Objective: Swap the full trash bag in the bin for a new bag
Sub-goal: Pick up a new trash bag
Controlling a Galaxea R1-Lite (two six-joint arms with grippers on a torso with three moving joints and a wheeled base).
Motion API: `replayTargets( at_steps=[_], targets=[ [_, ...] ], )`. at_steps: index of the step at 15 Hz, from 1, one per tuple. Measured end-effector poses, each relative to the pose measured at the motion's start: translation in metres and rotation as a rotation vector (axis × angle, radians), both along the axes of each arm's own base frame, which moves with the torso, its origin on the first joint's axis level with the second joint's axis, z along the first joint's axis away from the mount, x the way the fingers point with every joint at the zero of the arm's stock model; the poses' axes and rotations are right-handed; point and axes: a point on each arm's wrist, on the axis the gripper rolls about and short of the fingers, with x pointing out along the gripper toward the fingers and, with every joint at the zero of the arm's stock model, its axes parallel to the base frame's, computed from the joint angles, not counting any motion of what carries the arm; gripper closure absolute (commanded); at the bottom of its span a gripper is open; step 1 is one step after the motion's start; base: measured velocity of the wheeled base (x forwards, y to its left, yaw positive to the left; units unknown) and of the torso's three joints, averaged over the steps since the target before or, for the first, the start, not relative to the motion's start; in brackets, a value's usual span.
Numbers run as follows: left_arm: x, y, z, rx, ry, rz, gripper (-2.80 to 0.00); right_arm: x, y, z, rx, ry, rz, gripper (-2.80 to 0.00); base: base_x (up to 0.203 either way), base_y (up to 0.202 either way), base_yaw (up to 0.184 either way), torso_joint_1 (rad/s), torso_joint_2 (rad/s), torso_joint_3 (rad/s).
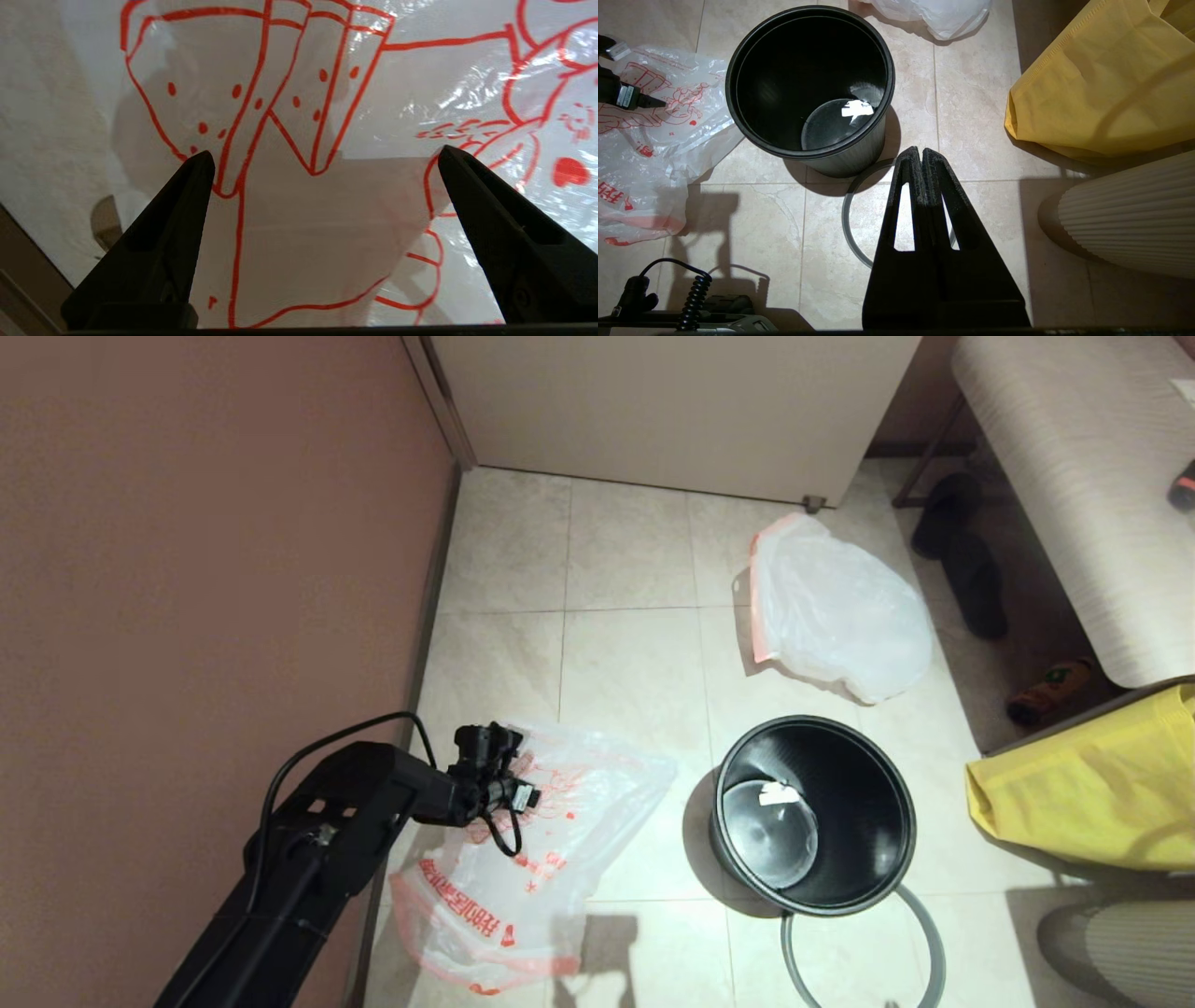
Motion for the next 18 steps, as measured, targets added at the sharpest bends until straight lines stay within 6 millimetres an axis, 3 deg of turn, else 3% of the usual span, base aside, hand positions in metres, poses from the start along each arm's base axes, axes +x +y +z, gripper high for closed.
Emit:
replayTargets(
  at_steps=[8,10,18],
  targets=[
    [-0.003,0.001,-0.025,0.024,0.018,-0.01,-2.8,0.0,0.0,0.0,0.0,0.0,0.0,0.0,0.0,0.0,0.0,0.0,0.0,0.0],
    [-0.005,0.002,-0.023,0.015,0.028,-0.007,-2.8,0.0,0.0,0.0,0.0,0.0,0.0,0.0,0.0,0.0,0.0,0.0,0.0,0.0],
    [-0.013,-0.025,-0.02,-0.002,0.0,-0.055,-2.8,0.0,0.0,0.0,0.0,0.0,0.0,0.0,0.0,0.0,0.0,0.0,0.0,0.0]
  ],
)
